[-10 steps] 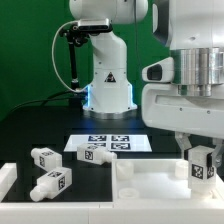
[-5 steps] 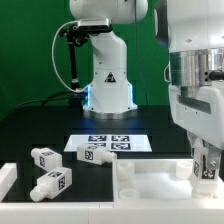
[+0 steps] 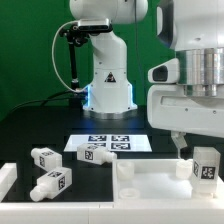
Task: Assemble one leg
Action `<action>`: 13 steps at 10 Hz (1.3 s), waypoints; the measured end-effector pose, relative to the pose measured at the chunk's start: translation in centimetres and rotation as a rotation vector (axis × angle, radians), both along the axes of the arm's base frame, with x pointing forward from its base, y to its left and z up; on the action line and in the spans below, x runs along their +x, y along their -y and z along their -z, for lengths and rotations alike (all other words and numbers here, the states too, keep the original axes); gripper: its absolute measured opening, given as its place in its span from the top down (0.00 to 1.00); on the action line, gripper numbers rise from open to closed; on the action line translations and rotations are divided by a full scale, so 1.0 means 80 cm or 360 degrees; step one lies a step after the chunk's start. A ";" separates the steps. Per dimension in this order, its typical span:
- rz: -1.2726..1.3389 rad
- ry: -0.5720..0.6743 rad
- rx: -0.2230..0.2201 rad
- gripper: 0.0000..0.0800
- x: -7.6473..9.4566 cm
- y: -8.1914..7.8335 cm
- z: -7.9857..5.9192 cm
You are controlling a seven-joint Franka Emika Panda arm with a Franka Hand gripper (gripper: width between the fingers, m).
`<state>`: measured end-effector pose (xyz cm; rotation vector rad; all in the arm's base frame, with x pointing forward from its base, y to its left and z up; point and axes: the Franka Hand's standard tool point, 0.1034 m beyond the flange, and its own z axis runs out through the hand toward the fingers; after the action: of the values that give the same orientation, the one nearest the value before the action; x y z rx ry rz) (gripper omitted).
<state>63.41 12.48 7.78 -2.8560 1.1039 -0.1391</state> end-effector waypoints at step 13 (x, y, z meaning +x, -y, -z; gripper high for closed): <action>-0.0125 -0.0002 -0.0057 0.64 0.006 0.015 0.003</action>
Offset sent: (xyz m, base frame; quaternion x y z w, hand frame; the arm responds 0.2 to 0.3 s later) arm 0.0141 0.0021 -0.0005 -0.0030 -0.0368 -0.4493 0.8926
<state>63.90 11.29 7.51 -2.9257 0.9980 -0.1540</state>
